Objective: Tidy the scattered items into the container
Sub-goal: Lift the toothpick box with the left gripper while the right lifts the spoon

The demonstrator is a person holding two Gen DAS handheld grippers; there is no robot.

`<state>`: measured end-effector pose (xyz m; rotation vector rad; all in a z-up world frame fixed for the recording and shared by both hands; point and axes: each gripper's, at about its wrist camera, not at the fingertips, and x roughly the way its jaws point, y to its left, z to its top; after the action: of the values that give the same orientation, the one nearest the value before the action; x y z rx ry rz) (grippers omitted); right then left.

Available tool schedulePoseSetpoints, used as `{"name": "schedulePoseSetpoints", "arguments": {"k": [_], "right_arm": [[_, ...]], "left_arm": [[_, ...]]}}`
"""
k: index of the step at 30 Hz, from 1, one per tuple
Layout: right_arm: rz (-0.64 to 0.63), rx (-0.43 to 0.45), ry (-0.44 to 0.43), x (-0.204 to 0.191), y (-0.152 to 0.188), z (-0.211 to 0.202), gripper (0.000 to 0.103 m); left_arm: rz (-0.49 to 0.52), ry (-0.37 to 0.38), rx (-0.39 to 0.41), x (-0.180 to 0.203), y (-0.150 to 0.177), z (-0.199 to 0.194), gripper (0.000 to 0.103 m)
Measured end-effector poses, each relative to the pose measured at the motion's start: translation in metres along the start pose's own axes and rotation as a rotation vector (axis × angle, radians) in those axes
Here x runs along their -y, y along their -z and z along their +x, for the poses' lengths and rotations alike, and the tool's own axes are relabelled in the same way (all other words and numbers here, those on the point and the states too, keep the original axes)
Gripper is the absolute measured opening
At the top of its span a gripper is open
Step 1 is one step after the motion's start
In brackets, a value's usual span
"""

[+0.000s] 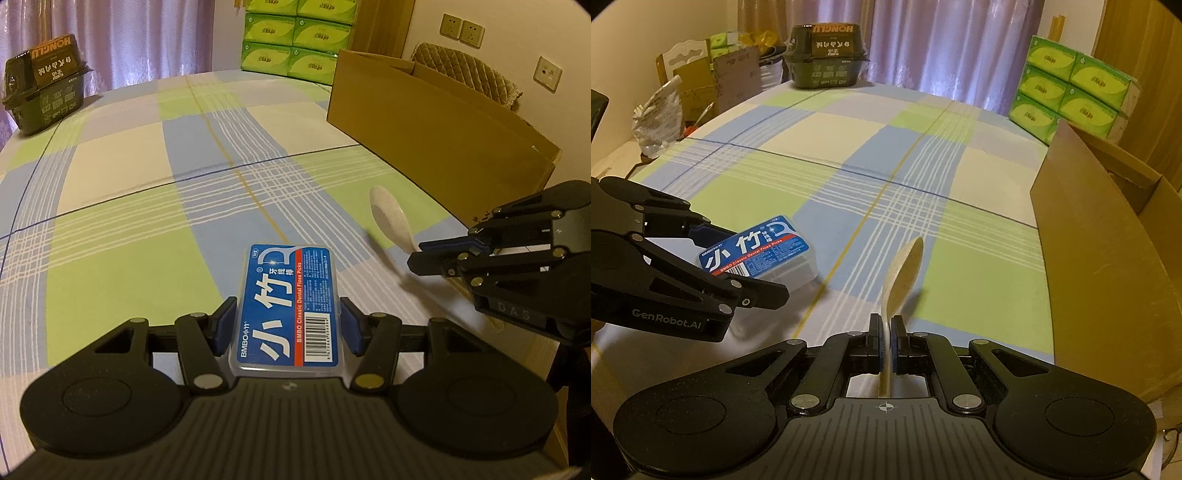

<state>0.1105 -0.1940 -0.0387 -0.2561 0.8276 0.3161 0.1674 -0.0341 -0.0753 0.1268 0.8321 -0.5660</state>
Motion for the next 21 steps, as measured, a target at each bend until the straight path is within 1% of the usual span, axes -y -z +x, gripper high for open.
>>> {"name": "schedulePoseSetpoints", "arguments": {"k": [5,10,14,18,21], "right_arm": [[0.002,0.009,0.003,0.001,-0.003,-0.006,0.006],[0.008,0.03,-0.003,0.0,-0.007,-0.016,0.006],[0.008,0.052,-0.005,0.0,-0.008,-0.027,0.006],[0.014,0.073,-0.003,0.002,-0.008,-0.039,0.006],[0.024,0.089,-0.003,0.004,-0.007,-0.048,0.006]], "left_arm": [[0.001,-0.002,0.009,0.002,-0.001,-0.004,0.052],[0.014,-0.017,0.018,0.007,0.005,-0.016,0.052],[0.02,-0.041,0.046,0.014,0.004,-0.03,0.052],[0.008,-0.062,0.06,0.021,0.0,-0.038,0.052],[-0.024,-0.067,0.061,0.026,0.0,-0.044,0.052]]}}
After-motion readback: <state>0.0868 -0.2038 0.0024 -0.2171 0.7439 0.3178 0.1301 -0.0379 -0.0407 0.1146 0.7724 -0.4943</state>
